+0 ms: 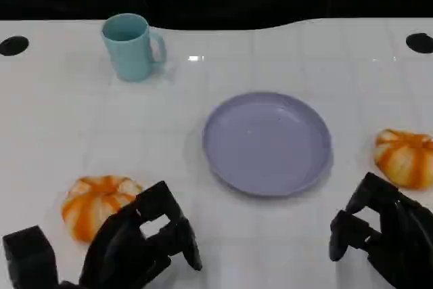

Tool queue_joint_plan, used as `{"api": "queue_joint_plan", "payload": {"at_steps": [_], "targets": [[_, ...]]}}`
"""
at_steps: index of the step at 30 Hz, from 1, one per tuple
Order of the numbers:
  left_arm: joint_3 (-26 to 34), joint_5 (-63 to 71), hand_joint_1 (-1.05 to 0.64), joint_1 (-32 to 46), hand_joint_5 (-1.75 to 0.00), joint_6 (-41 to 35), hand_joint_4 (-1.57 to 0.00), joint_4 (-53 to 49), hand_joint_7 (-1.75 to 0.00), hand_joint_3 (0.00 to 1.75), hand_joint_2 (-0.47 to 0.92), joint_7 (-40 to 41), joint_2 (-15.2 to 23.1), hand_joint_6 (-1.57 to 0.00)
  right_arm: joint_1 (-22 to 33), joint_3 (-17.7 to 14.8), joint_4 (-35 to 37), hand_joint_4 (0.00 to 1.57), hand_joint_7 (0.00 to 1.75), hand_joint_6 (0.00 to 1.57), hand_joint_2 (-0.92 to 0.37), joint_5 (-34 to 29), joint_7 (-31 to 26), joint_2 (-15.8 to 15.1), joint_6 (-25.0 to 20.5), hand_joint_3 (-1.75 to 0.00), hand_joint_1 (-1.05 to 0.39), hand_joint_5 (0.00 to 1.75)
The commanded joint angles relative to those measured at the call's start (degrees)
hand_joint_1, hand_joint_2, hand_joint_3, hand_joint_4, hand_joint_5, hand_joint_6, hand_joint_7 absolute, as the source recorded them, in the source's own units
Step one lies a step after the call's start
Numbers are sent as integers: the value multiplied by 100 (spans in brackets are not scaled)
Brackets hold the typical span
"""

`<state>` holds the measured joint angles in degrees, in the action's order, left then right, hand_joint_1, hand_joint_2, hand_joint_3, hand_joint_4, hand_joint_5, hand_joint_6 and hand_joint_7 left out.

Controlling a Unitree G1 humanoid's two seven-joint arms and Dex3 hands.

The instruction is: Grasp the bread from the table and place it into the plate.

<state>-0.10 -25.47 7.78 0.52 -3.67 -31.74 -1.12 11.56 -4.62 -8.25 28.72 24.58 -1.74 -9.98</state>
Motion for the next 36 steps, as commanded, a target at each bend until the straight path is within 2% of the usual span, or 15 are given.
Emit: {"api": "queue_joint_plan", "payload": {"at_steps": [1, 19, 27, 28, 31, 35, 36], "targets": [[74, -98, -61, -6, -175, -5, -77, 19, -175, 28, 92, -41, 6, -54, 11, -42, -60, 75, 160, 61, -92, 11, -37, -21, 30, -32, -58, 175], [120, -103, -62, 62, -175, 111, -78, 5, -173, 27, 92, -121, 4, -55, 126, 12, -128, 74, 157, 60, -92, 5, -43, 11, 80, -31, -59, 175], [139, -71, -64, 93, -175, 168, -73, 138, -163, 26, 92, -176, 98, -57, 189, 13, -250, 74, 157, 61, -92, 25, -60, 11, 5, -30, -58, 175], [158, -70, -62, 89, -169, 214, -67, 178, -147, 26, 92, -189, 118, -59, 193, 9, -265, 74, 157, 61, -92, 32, -64, 8, -11, -30, -58, 175], [196, 122, -61, 19, -156, 510, -62, 196, -120, 25, 92, -152, 200, -63, 202, -1, -292, 74, 156, 61, -92, 40, -80, 6, -36, -30, -59, 175], [172, 537, -64, -126, -143, 936, -57, 190, -100, 27, 92, -153, 452, -62, 194, -9, -316, 74, 156, 61, -92, 48, -99, 6, -73, -31, -59, 175], [165, 600, -63, -163, -137, 1023, -54, 184, -87, 28, 92, -188, 521, -61, 189, -13, -315, 74, 156, 61, -92, 58, -100, 4, -87, -31, -59, 175]]}}
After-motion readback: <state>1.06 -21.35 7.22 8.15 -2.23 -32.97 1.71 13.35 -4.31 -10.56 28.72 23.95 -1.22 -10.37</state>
